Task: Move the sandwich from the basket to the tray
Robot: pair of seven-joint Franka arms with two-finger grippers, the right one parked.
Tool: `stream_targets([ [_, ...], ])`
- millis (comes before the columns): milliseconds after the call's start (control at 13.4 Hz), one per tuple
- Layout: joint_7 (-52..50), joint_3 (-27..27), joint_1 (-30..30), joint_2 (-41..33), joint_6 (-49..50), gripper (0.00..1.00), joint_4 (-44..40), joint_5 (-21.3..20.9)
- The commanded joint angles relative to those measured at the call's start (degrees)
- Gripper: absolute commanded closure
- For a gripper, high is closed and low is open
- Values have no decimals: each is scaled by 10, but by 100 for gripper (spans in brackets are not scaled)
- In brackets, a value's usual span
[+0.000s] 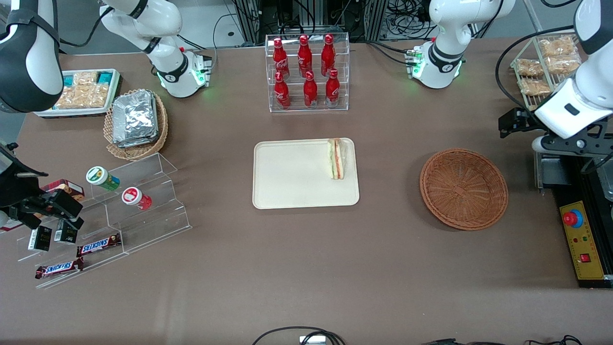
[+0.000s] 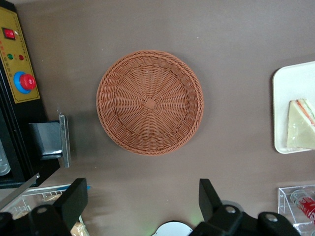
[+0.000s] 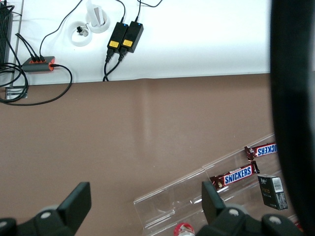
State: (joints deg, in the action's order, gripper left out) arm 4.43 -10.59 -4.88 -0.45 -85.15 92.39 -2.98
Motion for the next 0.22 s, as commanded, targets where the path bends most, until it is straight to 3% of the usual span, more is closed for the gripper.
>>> stream_targets([
  [0,18,0,0,0,14,0,-8,20],
  [149,19,0,0,3,14,1,-6,31],
])
